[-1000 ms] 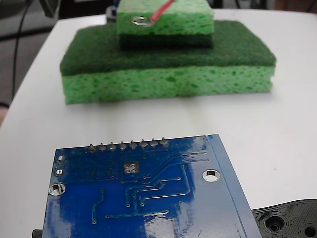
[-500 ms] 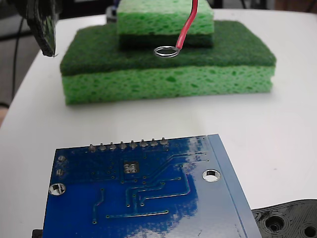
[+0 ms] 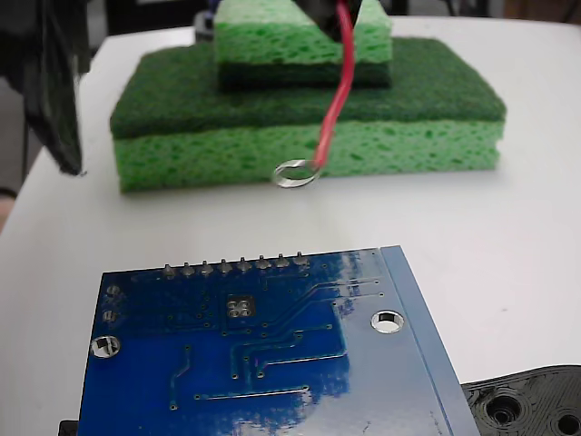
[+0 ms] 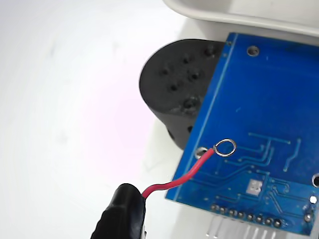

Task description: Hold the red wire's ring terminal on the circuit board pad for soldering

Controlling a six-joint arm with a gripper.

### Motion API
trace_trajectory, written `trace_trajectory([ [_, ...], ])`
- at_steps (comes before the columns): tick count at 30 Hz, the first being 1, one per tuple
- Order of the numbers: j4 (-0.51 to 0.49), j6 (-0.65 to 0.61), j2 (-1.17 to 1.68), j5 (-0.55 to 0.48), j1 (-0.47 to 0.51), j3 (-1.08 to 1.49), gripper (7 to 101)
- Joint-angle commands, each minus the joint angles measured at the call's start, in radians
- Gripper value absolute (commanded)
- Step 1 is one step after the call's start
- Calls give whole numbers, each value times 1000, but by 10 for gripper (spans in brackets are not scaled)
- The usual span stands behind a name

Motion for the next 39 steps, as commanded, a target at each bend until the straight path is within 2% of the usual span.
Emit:
trace_trajectory([
  [1,3,-14,-18,-41,11,-17,1003],
  [13,87,-91,-98,-57,29,-91,1003],
  [22,127,-150,-124,-127,72,-107,1003],
  [39,115,-160,-153,-127,69,-114,1003],
])
